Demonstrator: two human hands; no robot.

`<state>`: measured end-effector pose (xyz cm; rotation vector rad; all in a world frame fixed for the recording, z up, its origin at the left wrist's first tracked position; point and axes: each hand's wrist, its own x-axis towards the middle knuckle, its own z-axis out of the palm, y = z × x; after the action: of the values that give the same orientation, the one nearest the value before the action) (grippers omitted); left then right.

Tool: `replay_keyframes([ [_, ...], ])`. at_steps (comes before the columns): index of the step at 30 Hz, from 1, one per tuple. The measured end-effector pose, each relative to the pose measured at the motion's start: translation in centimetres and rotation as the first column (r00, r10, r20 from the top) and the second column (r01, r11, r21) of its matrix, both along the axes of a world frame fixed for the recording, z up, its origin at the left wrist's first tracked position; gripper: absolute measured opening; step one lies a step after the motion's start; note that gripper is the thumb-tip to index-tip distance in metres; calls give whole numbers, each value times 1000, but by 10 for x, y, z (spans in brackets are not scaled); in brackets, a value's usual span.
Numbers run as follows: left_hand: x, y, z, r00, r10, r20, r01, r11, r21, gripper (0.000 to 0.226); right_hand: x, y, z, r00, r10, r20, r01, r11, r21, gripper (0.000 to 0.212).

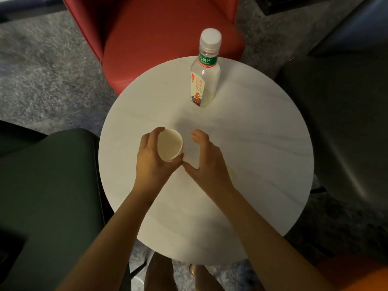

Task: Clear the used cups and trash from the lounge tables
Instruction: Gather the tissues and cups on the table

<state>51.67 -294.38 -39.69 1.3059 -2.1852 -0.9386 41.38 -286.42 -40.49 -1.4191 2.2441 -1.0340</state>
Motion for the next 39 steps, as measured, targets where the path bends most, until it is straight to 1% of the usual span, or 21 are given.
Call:
replay_keyframes([
  [4, 0, 23, -11, 1000, 1, -7, -1, 1000, -3, 79, -10, 33, 1, 993, 18, -113, -7, 995, 97, 71],
  [8, 1, 40, -25, 999, -13, -40, 13, 1000, 7, 82, -16, 60, -6, 981, 79, -177, -43, 979, 199, 75],
  [10, 0, 46, -29, 998, -21, -55, 22, 1000, 22, 85, -17, 69, -11, 971, 113, -212, -57, 965, 256, 74],
  [12, 1, 52, -32, 996, -24, -87, 28, 998, 51, 91, -17, 74, -15, 968, 103, -228, -40, 964, 264, 70],
  [14, 4, 56, -31, 985, 52, -162, -26, 987, 160, 95, -17, 72, -11, 977, 57, -207, -7, 973, 232, 66],
  [15, 5, 57, -31, 976, 110, -189, -66, 972, 226, 92, -18, 69, -8, 978, 30, -207, 12, 980, 199, 63],
  [17, 7, 58, -30, 963, 192, -191, -131, 947, 293, 78, -22, 61, 5, 975, -16, -223, 43, 992, 115, 59],
  [18, 7, 58, -28, 960, 209, -186, -147, 942, 301, 71, -24, 56, 14, 974, -32, -222, 50, 996, 75, 57],
  [20, 6, 58, -24, 956, 223, -190, -157, 938, 310, 63, -30, 45, 33, 978, -57, -199, 59, 998, 2, 58],
  [23, 4, 58, -16, 963, 210, -171, -151, 941, 304, 62, -34, 30, 59, 989, -92, -120, 81, 993, -91, 64],
  [25, 2, 57, -12, 974, 186, -130, -140, 943, 300, 63, -29, 22, 65, 994, -66, -83, 57, 993, -104, 66],
  [27, 1, 57, -11, 982, 162, -101, -125, 946, 300, 63, -20, 17, 62, 997, 9, -70, -13, 998, -54, 67],
  [29, 1, 58, -11, 985, 136, -108, -98, 949, 299, 60, -10, 14, 51, 993, 83, -80, -81, 996, 30, 67],
  [32, 5, 59, -13, 984, 95, -148, -50, 958, 281, 57, 1, 13, 30, 968, 172, -183, -142, 975, 169, 67],
  [34, 10, 59, -18, 986, 64, -157, -20, 965, 263, 61, 7, 14, 17, 940, 234, -247, -174, 955, 242, 68],
  [36, 14, 60, -23, 986, 40, -160, 2, 967, 254, 65, 11, 15, 7, 917, 292, -270, -204, 928, 313, 71],
  [39, 18, 60, -30, 986, 34, -162, 6, 970, 242, 64, 15, 15, -3, 871, 344, -350, -217, 910, 354, 75],
])
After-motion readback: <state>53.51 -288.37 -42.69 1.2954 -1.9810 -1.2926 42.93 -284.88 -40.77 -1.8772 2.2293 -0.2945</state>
